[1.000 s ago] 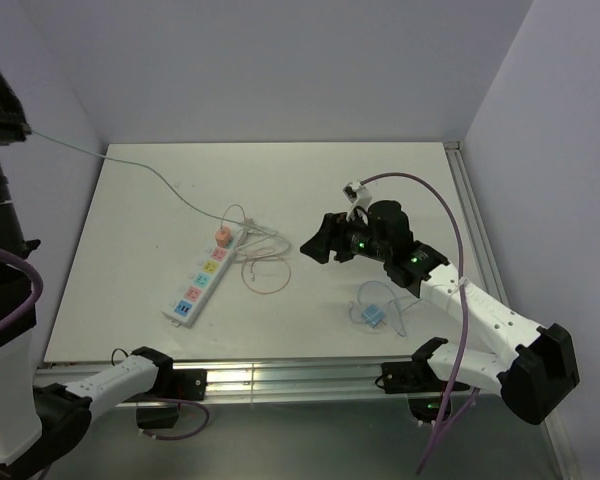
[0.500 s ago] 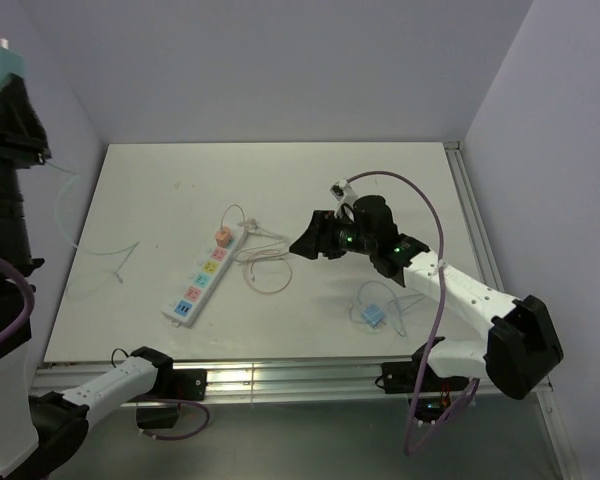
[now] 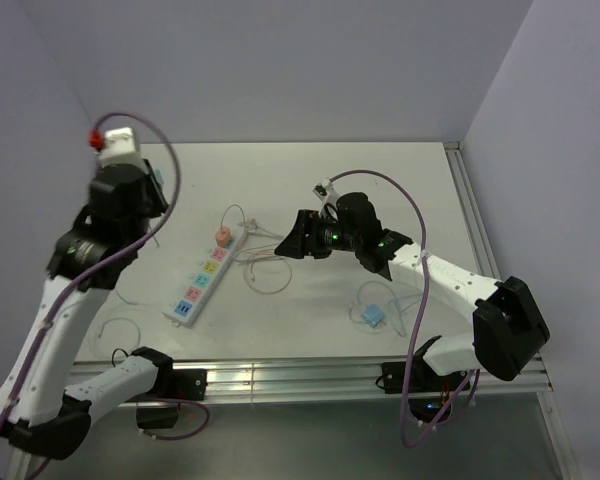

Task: Insert the plug

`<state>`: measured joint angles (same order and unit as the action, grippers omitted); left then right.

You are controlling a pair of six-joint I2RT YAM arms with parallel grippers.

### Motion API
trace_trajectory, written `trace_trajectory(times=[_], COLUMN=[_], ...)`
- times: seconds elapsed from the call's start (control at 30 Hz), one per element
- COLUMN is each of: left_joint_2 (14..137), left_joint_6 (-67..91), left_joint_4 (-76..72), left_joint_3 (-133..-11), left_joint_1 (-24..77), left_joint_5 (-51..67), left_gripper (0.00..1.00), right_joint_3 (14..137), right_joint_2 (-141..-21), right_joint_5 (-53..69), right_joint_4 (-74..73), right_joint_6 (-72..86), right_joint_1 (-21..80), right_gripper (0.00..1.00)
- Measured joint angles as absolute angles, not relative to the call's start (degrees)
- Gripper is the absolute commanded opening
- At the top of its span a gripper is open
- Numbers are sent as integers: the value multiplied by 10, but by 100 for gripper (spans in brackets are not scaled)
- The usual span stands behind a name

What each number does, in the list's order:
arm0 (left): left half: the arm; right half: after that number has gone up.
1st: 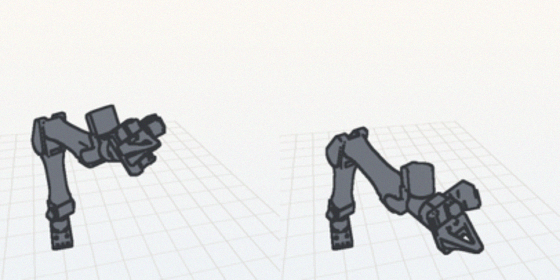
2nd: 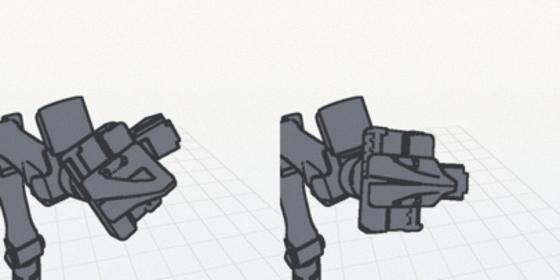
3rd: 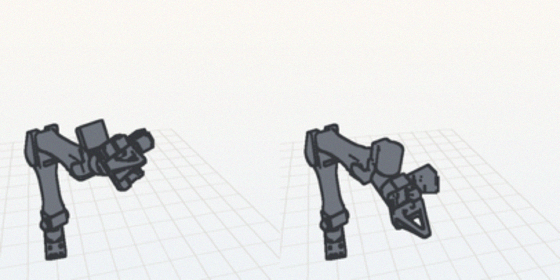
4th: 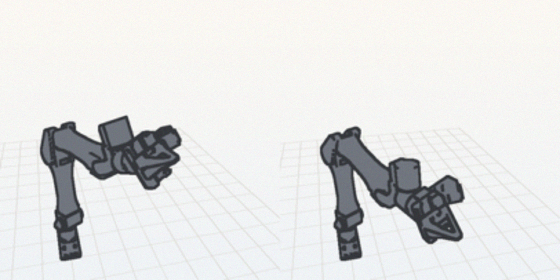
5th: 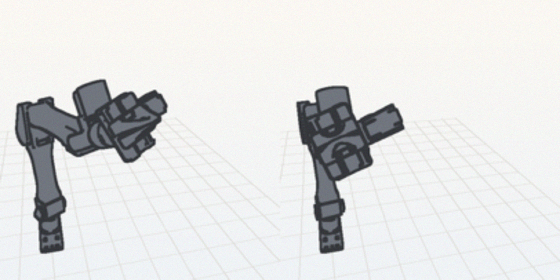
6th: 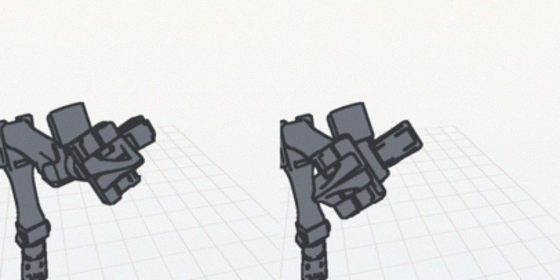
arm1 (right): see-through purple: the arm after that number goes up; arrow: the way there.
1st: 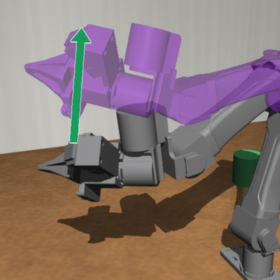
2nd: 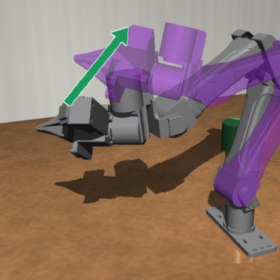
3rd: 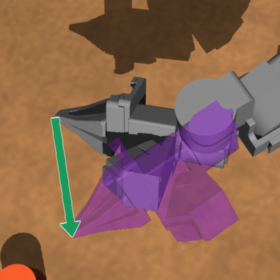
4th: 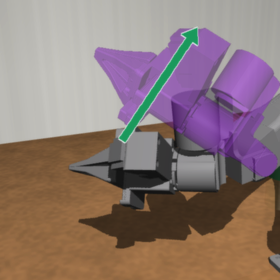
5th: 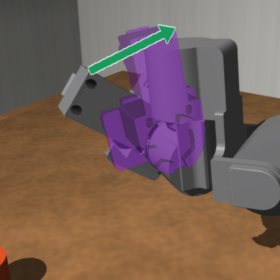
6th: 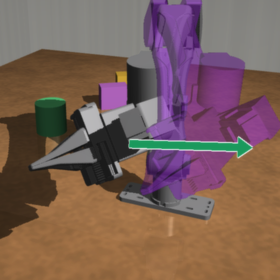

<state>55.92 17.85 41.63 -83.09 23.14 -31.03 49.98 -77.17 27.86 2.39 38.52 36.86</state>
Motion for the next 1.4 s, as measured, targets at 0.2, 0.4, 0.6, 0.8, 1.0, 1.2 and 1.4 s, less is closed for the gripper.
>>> trace_trajectory(times=[0.2,0.4,0.6,0.8,1.0,1.2,1.4], left_joint_2=[641,701,754,829,847,865,891], left_joint_6=[218,217,211,204,192,168,141], left_joint_4=[483,509,505,504,515,516,519], left_joint_3=[-696,-690,-688,-680,-689,-714,-731], left_joint_1=[203,197,197,196,196,210,226], left_joint_5=[-229,-127,-53,-9,-25,-65,-88], left_gripper=[0,0,0,0,0,0,0], right_joint_3=[500,498,491,483,471,465,462], right_joint_2=[-771,-767,-761,-735,-726,-726,-726], right_joint_5=[273,265,255,244,240,241,243], right_joint_4=[15,13,3,-9,-10,-13,-12], right_joint_6=[378,371,356,340,331,326,318], right_joint_1=[369,369,369,366,357,354,348], right_gripper=[75,75,75,76,76,76,76])
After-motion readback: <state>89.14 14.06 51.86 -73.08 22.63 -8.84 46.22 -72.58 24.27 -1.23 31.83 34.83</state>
